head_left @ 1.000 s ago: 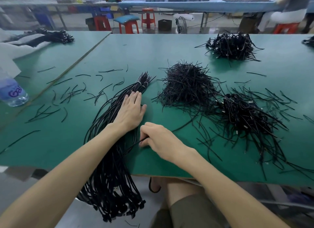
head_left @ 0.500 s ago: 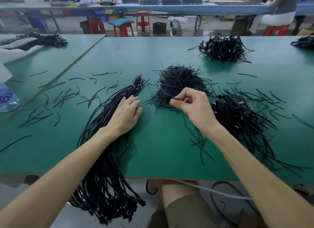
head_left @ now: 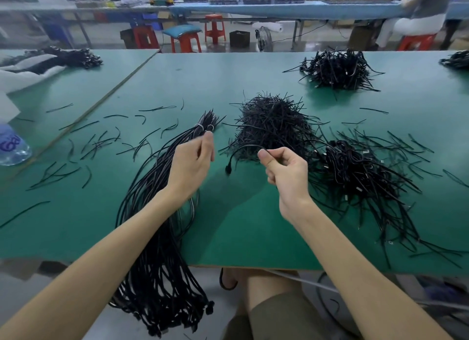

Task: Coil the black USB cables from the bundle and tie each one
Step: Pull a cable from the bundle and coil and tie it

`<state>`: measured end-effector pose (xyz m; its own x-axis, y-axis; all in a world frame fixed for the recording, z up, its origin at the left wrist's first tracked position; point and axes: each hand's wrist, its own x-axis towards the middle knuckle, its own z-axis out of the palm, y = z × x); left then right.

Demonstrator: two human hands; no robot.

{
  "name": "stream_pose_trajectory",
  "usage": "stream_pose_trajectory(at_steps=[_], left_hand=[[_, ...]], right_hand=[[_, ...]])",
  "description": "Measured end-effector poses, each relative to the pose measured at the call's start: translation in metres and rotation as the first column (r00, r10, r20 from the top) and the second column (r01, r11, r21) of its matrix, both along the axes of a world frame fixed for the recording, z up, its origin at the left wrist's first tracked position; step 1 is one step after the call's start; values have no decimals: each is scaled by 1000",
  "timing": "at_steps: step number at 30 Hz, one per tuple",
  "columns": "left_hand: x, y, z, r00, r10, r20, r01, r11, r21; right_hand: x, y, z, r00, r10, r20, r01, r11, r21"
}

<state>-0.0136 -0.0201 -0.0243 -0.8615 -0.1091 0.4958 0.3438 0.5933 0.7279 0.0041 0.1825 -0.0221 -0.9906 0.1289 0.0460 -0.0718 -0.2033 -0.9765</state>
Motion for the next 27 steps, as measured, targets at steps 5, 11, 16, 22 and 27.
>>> stream_pose_trajectory(at_steps=[5, 11, 16, 22, 27], left_hand=[[9, 23, 2, 899, -366, 243, 300, 915, 269], [-14, 30, 12, 726, -668, 163, 69, 306, 949], [-20, 7, 7, 781, -624, 12, -19, -4, 1000], [-21, -3, -4, 720, -690, -73, 13, -92, 996], [-19, -2, -8, 690, -724, 0, 121, 115, 986]], right_hand=[[-2, -10, -4, 994, 94, -63, -98, 994, -53], [5, -14, -23, 958, 284, -50, -274, 950, 153], [3, -6, -30, 951, 306, -40, -281, 913, 296], [-3, -5, -35, 941, 337, -32, -286, 841, 460], [-16, 5, -34, 949, 309, -69, -168, 676, 718]])
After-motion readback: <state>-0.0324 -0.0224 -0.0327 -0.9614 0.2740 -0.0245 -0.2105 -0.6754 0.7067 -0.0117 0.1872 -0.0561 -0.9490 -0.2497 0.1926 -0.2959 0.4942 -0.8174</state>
